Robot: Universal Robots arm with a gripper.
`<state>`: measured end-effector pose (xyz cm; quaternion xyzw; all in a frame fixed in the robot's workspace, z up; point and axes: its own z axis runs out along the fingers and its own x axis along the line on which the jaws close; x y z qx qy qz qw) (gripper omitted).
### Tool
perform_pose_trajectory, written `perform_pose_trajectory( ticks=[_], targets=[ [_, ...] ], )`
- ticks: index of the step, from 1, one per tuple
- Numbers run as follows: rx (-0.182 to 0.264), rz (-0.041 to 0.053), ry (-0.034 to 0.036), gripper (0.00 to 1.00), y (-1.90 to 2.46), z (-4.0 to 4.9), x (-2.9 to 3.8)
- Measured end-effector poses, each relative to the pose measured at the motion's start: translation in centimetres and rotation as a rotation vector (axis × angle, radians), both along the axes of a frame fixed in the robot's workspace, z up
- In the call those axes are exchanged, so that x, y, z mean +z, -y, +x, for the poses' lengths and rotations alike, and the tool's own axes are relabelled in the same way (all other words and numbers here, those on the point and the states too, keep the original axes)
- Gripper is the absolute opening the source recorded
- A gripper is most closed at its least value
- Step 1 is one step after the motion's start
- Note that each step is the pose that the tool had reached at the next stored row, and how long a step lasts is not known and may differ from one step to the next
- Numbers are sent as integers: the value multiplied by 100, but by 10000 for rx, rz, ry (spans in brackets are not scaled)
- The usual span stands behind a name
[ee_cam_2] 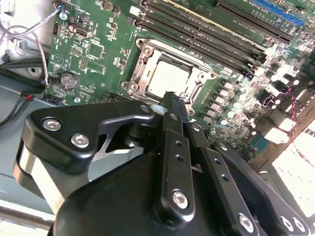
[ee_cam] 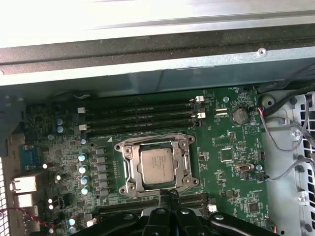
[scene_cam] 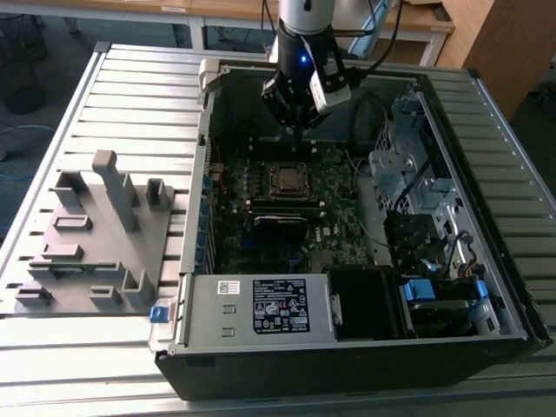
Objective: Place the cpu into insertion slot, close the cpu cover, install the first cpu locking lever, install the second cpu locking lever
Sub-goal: 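Install the second cpu locking lever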
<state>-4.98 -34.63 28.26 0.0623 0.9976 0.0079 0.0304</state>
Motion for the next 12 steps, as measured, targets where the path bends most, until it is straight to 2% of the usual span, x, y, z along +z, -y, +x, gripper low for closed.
perform_pose_trajectory(
  ticks=[7,12],
  targets=[
    [0,-2,-2,10,0,0,-46],
    [0,-3,-2,10,0,0,-48]
  ],
)
